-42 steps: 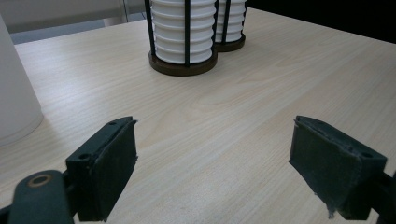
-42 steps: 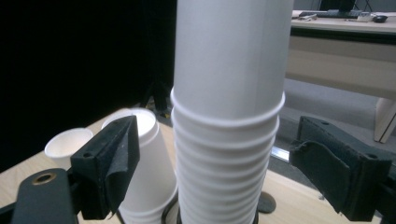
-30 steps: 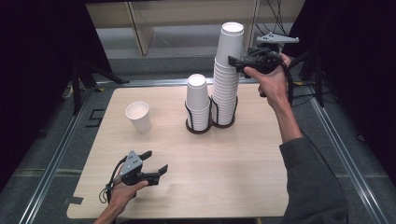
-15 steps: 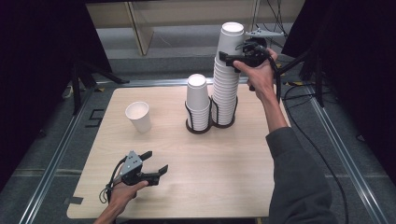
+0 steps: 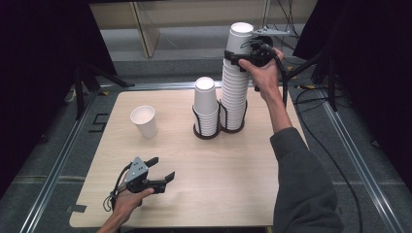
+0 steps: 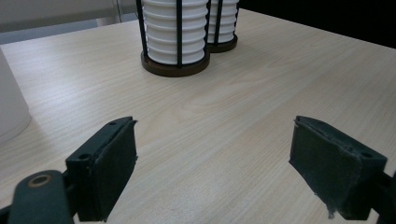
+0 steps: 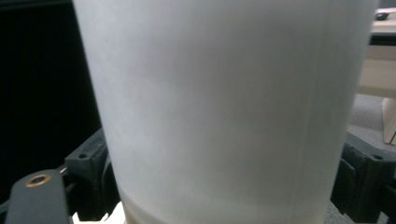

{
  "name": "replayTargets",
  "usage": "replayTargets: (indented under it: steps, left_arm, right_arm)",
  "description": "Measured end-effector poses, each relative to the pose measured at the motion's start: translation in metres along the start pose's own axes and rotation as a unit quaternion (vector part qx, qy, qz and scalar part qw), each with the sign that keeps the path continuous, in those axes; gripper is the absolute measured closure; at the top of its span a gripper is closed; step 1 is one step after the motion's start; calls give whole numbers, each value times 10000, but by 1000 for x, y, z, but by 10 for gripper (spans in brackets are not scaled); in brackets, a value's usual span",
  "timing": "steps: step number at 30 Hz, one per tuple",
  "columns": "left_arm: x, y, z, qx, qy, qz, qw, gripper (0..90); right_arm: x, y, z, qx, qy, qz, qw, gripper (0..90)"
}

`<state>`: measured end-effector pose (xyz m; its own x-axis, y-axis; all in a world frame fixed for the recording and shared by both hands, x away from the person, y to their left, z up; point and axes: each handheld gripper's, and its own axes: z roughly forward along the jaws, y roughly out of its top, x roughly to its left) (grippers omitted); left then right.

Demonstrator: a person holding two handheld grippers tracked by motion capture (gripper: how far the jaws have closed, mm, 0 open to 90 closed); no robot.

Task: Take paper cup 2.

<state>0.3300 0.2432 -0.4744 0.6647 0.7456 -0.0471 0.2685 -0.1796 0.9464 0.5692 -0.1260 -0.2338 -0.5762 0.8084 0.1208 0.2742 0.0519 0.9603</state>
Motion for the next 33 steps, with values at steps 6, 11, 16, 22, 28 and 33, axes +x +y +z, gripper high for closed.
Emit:
replayTargets:
  steps: [6, 11, 16, 22, 28, 33]
  left_arm:
    - [2, 1, 0, 69, 21, 143, 9999, 143]
    - [1, 1, 0, 68, 18, 136, 9999, 143]
    - [1, 1, 0, 66, 14, 130, 9999, 143]
    - [0, 0, 0, 3, -22, 3, 10000, 143]
    - [0, 1, 0, 32, -11, 127, 9999, 143]
    - [0, 0, 1, 57, -20, 91, 9999, 143]
  right_arm:
    - [3, 13, -9, -128, -10, 36, 9999, 147]
    - [5, 27, -17, -347, -44, 37, 9994, 148]
    - [11, 51, -29, -635, -71, -11, 9980, 148]
    - [18, 77, -51, -979, -81, -75, 9951, 149]
    - [21, 82, -72, -986, -50, -147, 9950, 149]
    - [19, 70, -95, -890, -43, -241, 9957, 150]
